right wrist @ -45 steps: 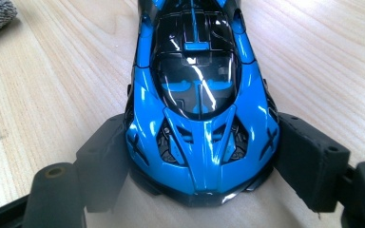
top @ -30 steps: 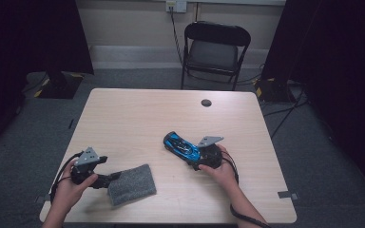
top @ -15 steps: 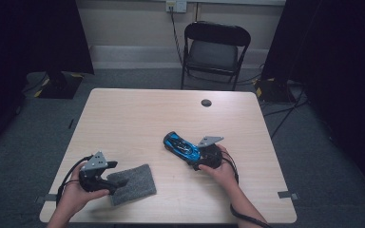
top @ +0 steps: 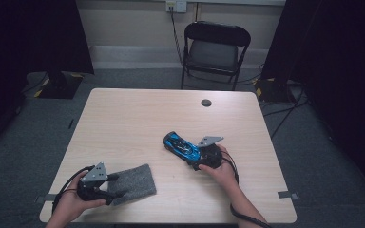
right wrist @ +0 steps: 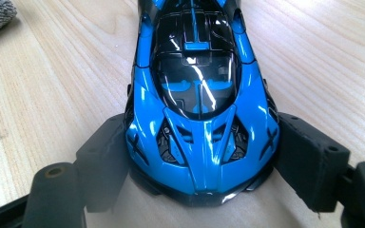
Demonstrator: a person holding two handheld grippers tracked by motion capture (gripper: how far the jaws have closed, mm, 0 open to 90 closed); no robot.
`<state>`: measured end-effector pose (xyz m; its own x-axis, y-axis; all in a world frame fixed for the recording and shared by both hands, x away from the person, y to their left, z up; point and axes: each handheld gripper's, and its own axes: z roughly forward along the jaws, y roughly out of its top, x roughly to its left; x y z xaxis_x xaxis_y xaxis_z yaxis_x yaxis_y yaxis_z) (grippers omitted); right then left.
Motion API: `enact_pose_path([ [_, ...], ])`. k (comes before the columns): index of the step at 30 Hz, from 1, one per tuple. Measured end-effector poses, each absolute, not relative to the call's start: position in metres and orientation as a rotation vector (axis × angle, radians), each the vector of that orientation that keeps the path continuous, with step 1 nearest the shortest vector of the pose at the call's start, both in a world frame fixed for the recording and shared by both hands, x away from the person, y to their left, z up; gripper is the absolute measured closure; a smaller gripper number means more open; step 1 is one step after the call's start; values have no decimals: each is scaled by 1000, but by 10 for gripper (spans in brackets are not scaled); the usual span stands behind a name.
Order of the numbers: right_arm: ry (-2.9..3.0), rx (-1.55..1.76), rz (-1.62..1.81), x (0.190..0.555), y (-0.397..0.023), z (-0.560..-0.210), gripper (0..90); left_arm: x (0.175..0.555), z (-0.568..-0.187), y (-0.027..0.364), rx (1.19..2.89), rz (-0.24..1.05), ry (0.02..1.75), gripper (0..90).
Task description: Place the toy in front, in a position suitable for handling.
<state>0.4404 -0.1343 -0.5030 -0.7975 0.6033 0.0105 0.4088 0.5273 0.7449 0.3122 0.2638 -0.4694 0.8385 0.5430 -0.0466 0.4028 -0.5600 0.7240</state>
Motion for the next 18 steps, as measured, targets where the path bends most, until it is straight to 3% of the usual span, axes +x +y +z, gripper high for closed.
enact_pose_path([
  [18,2520,850,1130,440,-134,-503,243,319,-486,258,2303,266,675,329],
])
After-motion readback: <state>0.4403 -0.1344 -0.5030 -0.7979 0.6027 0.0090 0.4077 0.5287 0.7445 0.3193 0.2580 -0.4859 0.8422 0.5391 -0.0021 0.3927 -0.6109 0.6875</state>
